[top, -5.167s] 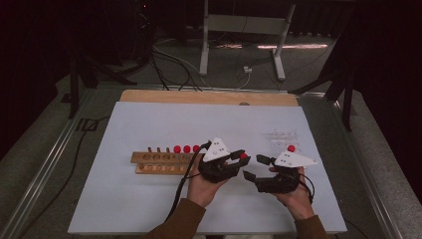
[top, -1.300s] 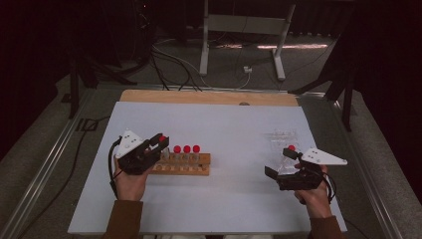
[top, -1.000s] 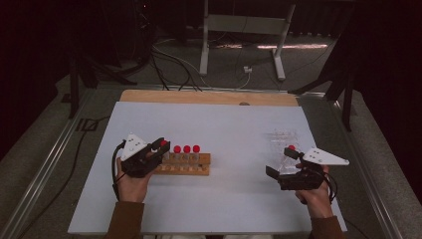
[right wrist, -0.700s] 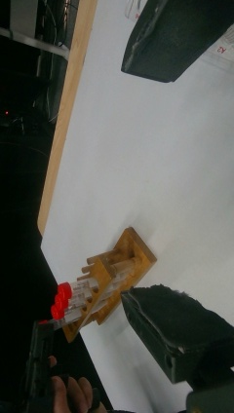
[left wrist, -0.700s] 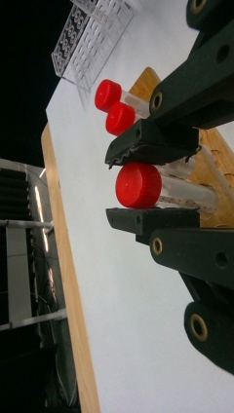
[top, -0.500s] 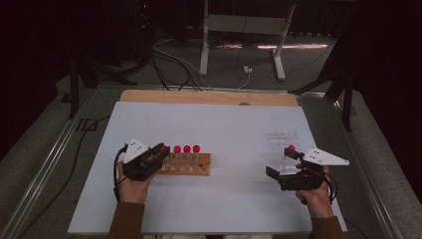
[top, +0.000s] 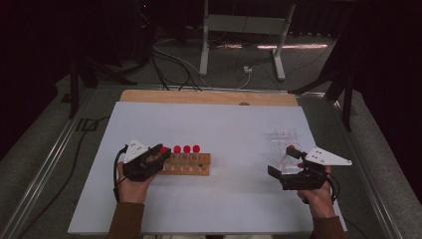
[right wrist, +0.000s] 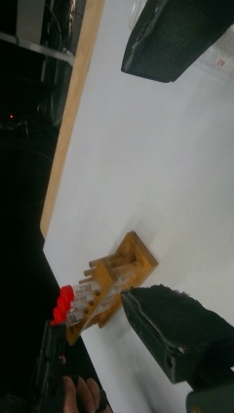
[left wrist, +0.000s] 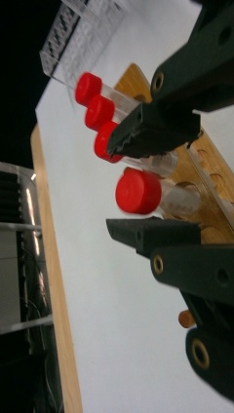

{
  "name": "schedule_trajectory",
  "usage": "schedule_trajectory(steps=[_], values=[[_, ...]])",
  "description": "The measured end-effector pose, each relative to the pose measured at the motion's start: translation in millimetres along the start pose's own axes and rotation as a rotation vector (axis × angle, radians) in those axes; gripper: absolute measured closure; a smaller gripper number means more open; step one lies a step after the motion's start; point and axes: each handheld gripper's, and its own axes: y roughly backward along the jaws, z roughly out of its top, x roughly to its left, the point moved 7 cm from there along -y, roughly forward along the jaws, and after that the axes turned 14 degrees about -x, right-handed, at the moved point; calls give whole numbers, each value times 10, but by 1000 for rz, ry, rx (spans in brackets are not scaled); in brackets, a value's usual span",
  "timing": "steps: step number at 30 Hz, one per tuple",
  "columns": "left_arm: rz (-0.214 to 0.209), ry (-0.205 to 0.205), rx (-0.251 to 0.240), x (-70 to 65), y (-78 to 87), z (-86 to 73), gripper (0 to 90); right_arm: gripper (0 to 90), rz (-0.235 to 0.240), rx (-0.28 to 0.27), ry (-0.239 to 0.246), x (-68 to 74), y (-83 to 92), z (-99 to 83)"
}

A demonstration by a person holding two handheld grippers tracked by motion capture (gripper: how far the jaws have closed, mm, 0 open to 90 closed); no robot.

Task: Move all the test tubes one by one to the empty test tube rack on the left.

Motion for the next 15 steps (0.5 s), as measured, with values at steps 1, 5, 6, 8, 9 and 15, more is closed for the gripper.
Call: schedule_trajectory(steps=[1, 5, 6, 8, 9, 15], values=[[0, -1, -8, 2, 7, 15, 575, 0, -2, -3, 1, -6, 6, 7], [-2, 8, -42, -4, 27, 81, 439, 0, -45, -14, 22, -66, 42, 42], [1, 13, -56, -8, 33, 109, 401, 0, -53, -16, 28, -76, 48, 50], [4, 17, -67, -12, 42, 147, 313, 0, -85, -20, 45, -112, 69, 70], [3, 19, -74, -16, 47, 165, 273, 0, -97, -21, 52, -131, 78, 77], [7, 41, -115, -24, 75, 270, 131, 4, -182, -27, 60, -293, 142, 78]])
